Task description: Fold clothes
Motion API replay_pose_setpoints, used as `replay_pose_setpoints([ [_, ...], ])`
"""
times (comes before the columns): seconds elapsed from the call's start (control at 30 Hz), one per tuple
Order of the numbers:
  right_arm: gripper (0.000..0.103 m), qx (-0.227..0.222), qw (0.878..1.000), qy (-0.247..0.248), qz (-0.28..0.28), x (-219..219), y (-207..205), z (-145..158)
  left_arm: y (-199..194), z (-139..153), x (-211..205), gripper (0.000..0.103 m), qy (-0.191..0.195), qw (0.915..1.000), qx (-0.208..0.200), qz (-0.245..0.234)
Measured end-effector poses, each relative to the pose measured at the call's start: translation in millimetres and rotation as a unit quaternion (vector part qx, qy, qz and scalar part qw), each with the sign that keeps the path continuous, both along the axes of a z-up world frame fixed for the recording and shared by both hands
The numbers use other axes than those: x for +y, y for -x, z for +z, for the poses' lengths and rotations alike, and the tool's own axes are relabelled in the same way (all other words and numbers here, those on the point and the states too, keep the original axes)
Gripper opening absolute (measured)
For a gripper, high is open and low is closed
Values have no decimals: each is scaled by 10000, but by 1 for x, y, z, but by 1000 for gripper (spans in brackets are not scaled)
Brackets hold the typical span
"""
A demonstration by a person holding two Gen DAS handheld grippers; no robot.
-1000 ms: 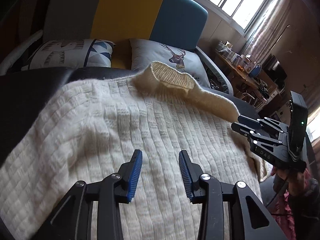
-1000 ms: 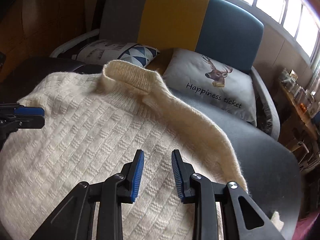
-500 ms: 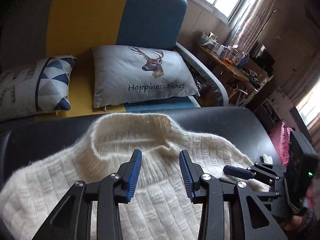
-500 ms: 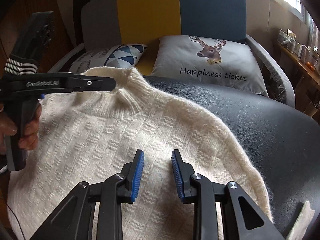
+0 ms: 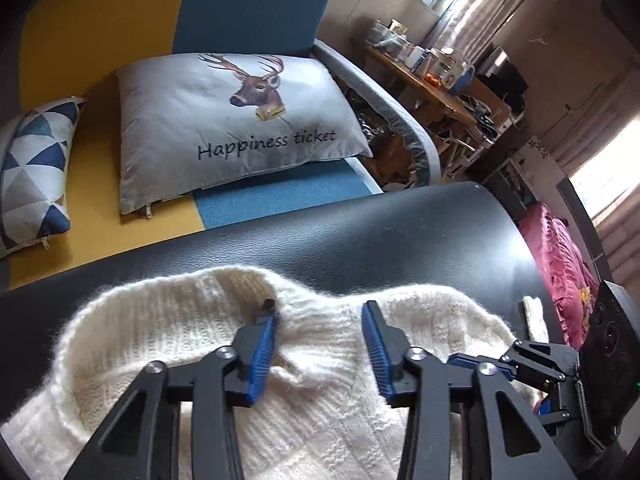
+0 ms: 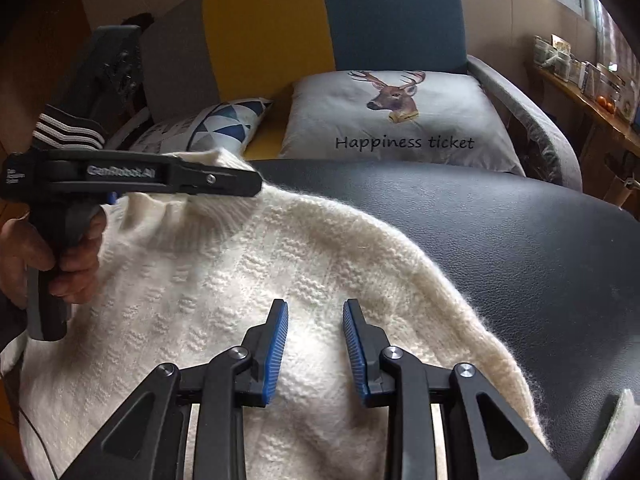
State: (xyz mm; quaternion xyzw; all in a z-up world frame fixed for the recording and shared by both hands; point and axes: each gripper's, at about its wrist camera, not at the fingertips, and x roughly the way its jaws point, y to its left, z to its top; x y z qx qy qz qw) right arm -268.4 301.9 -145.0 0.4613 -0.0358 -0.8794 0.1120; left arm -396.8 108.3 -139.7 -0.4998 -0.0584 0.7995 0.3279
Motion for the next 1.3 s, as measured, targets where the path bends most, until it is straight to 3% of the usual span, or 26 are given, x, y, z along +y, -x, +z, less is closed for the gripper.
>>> replay_pose_setpoints([
  [0.07, 29, 27, 9999, 115, -100, 4, 0, -3, 0, 5, 4, 12, -71, 9999, 50, -82],
  [0.2, 29, 129, 9996, 139, -194, 5, -3, -6, 8, 15, 9, 12, -158, 9996, 229, -7],
  [0.37, 29, 235, 9992, 180, -273, 5, -8, -9, 21, -5, 26, 9, 463, 9985, 290, 20],
  [0.6, 29, 268, 9987, 307, -291, 8, -9, -10, 9, 2, 11, 9, 315, 9983, 334, 359],
  [0.73, 29, 234, 9988, 317, -303, 8, -8, -9, -25, 26, -32, 21, -42, 9940, 614, 900],
  [0.8, 29, 134, 9990, 253, -356, 5, -6, -3, -52, 32, -58, 43, -115, 9899, 814, 1157],
  [0.87, 32, 189, 9960, 861, -129, -4, -3, 10, -80, 29, -82, 47, 85, 9852, 987, 1399],
  [0.93, 32, 140, 9857, 1655, 272, -21, 5, 23, -100, 21, -102, 47, 339, 9817, 1029, 1568],
  [1.03, 33, -152, 9687, 2359, 756, -62, 31, 29, -119, 7, -128, 47, 513, 9780, 958, 1783],
  [1.13, 34, -585, 9604, 2583, 868, -101, 59, 24, -122, -4, -145, 47, 308, 9777, 750, 1937],
  [1.3, 35, -1193, 9453, 2980, 576, -129, 105, 1, -123, -11, -154, 47, -23, 9785, 673, 1950],
])
